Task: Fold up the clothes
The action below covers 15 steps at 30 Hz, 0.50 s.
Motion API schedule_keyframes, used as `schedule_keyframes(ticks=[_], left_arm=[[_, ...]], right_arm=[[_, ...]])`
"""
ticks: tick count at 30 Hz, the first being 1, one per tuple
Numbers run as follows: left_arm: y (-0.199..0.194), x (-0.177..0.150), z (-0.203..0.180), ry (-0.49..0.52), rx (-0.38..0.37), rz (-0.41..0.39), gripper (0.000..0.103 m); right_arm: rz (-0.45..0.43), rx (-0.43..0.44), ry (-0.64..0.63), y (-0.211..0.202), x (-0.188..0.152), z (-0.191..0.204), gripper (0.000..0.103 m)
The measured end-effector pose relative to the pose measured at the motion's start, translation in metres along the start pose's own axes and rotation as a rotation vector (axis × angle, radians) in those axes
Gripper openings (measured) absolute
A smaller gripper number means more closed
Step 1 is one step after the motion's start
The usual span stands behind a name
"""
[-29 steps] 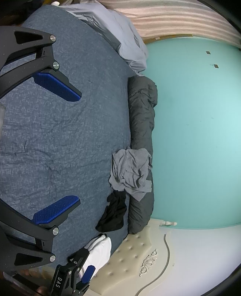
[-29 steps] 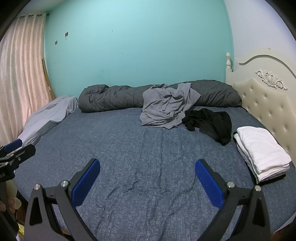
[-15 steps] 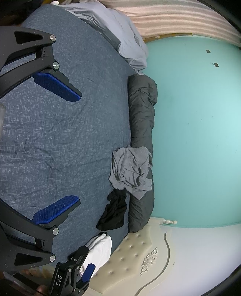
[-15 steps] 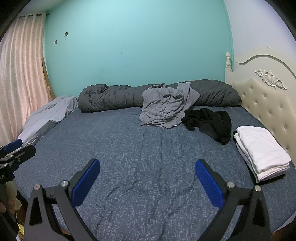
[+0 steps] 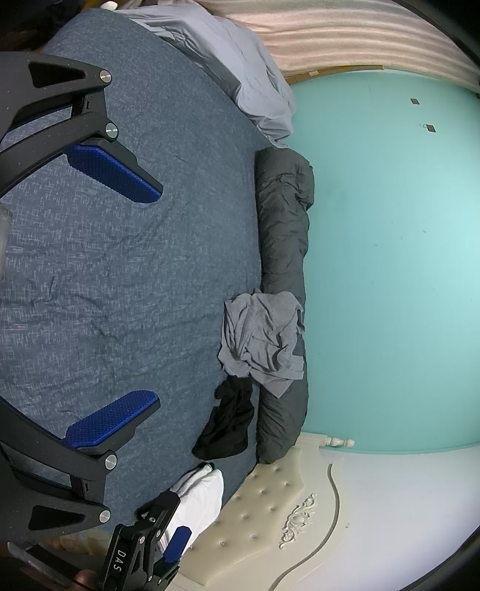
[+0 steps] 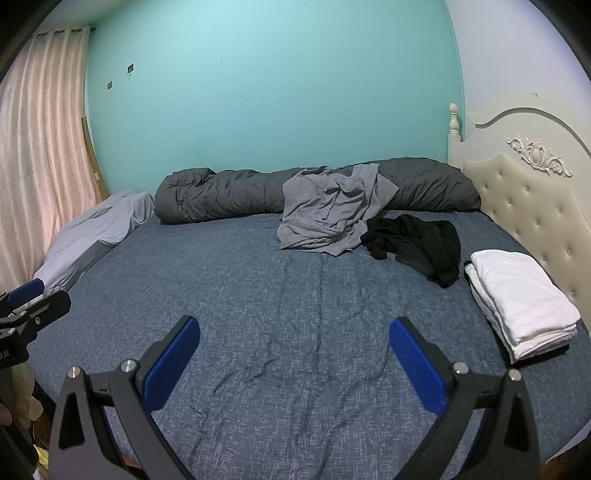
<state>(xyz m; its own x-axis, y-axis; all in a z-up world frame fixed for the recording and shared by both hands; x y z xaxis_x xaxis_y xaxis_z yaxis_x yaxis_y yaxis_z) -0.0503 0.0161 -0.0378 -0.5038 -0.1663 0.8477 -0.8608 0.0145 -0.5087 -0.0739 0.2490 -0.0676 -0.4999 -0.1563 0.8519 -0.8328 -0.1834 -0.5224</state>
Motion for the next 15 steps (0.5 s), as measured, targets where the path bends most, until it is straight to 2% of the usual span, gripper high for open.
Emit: schedule_keyframes(ticks=[15], left_arm=[[0.0003,0.0026,0.0021,-0.005,-0.004,0.003,0.103]], right_arm=[[0.0,0.003,0.0,0.0004,0.0015,-0.0018,0.103]])
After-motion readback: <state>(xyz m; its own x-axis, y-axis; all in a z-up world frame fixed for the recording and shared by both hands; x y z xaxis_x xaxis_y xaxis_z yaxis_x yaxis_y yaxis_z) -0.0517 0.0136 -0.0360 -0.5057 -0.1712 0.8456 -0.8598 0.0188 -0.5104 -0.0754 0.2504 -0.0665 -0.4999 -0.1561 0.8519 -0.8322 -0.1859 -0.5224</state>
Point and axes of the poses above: each gripper's, at about its wrist camera, not at the fingertips, and y roughly the way its jaws point, z to its left, x to its top, the point moved 6 cm from there along y, roughly the way its jaws point, and after that the axes turned 9 degrees about -y, right-handed, at the moved point
